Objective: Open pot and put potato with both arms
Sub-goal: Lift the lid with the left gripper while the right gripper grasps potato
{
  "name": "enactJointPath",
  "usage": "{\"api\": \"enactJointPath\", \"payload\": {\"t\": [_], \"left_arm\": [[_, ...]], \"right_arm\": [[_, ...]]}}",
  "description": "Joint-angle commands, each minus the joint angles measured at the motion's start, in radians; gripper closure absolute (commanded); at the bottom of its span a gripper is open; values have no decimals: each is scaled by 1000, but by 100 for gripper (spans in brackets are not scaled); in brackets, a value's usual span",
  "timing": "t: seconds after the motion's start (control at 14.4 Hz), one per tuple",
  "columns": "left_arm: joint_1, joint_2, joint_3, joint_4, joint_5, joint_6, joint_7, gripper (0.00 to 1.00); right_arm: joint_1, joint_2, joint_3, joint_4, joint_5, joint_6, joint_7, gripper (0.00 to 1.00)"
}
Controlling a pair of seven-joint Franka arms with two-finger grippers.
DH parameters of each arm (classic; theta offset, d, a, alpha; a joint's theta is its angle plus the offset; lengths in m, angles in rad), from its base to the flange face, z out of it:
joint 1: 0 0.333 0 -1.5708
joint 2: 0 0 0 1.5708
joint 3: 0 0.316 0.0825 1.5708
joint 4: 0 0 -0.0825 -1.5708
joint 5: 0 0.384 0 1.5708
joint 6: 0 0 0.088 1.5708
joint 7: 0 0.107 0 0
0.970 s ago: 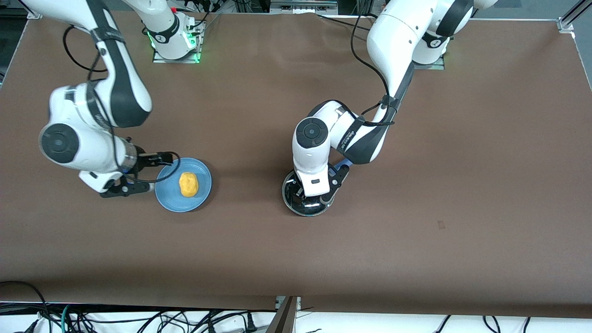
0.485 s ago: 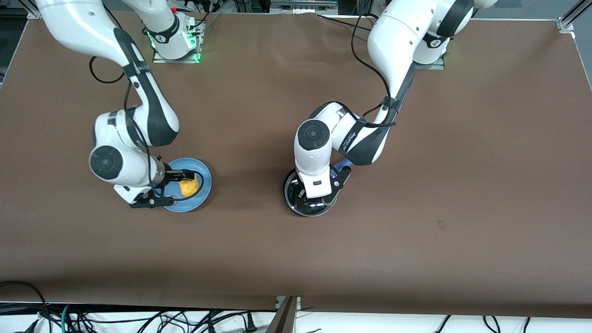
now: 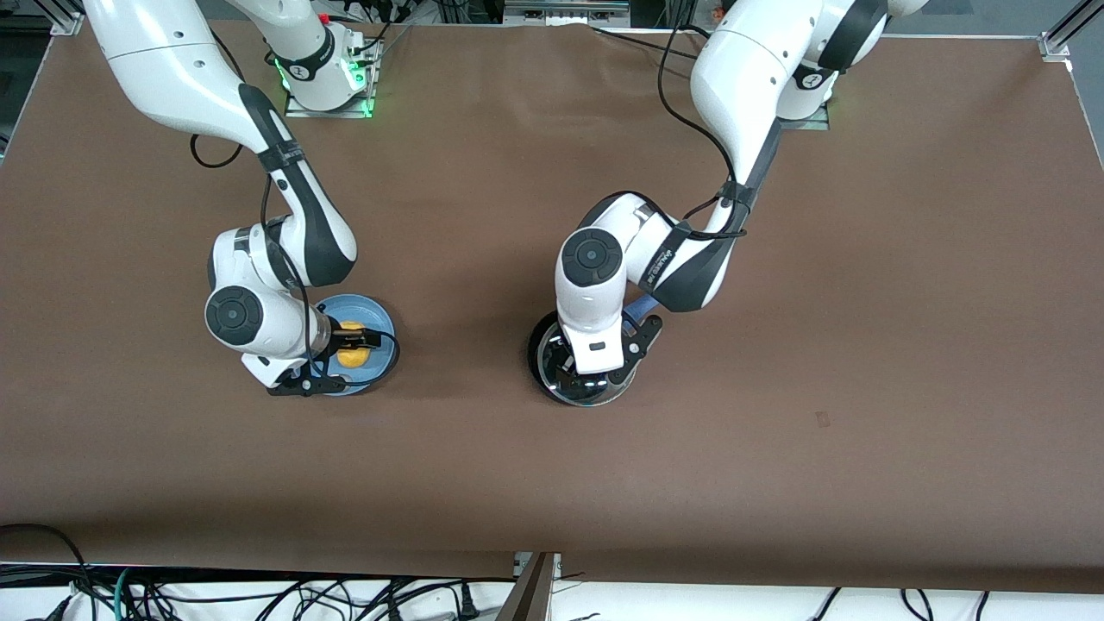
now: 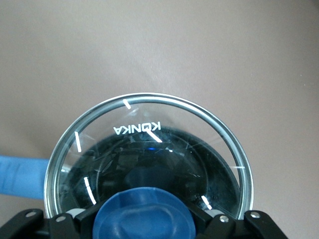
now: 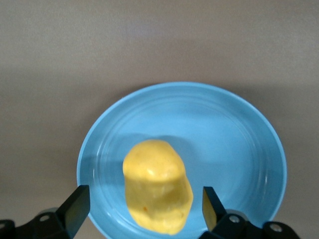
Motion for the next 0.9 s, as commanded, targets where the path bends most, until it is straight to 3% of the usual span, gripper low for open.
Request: {"api": "enactJointPath", "payload": {"t": [0.0, 0.21, 0.35, 0.48, 0.69, 0.83], "left_arm": [[24, -31, -12, 14, 4, -67, 61, 70], [41, -58, -14, 14, 2, -89, 86, 70], [61, -81, -15, 14, -7, -128, 130, 70], [82, -112, -15, 14, -42, -173, 201, 70], [124, -170, -15, 14, -62, -240, 303, 70], [162, -210, -15, 14, -86, -274, 365, 70]], "right_arm": [[0, 17, 1, -2, -3, 33, 13, 1], [0, 34, 0, -3, -6, 33, 13, 2], [0, 36, 0, -5, -8, 31, 10, 11], [-2, 36, 0, -14, -8, 33, -1, 28], [-5, 34, 0, -10, -9, 21, -6, 63], [0, 24, 3, 13, 3, 2, 2, 66]]}}
